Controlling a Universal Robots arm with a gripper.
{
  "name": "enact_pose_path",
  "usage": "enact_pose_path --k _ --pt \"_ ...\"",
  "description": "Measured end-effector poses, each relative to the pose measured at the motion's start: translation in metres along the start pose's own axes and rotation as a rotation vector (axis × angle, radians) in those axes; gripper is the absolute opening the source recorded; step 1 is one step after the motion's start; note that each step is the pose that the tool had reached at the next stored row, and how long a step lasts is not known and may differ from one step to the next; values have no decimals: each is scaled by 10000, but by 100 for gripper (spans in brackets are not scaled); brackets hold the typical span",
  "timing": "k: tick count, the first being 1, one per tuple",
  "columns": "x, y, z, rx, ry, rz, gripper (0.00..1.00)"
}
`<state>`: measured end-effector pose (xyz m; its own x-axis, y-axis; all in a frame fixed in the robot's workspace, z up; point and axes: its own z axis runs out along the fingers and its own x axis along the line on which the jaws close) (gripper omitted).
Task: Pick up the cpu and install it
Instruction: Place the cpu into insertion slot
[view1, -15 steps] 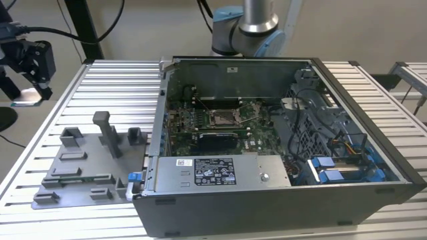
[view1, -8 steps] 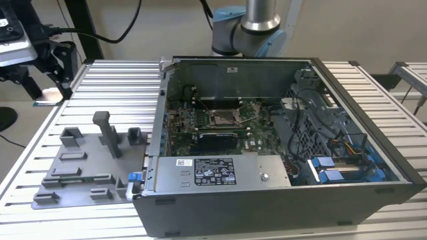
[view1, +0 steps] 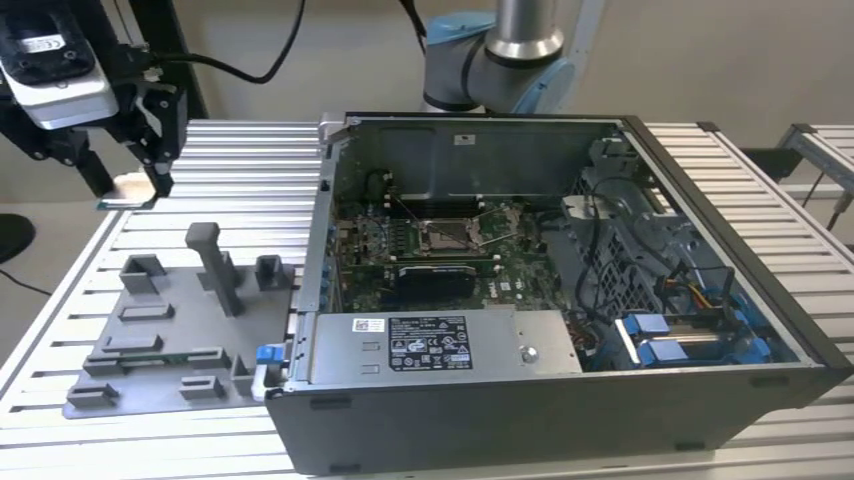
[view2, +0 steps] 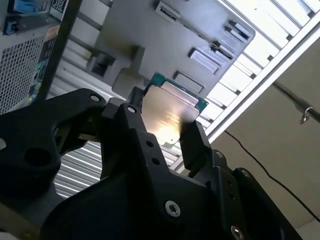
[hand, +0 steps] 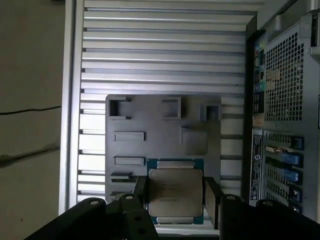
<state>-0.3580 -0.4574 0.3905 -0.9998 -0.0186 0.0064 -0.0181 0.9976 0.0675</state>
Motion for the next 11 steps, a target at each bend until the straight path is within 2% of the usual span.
enact_pose_path --k 11 --pt "-496 -9 -4 0 0 0 0"
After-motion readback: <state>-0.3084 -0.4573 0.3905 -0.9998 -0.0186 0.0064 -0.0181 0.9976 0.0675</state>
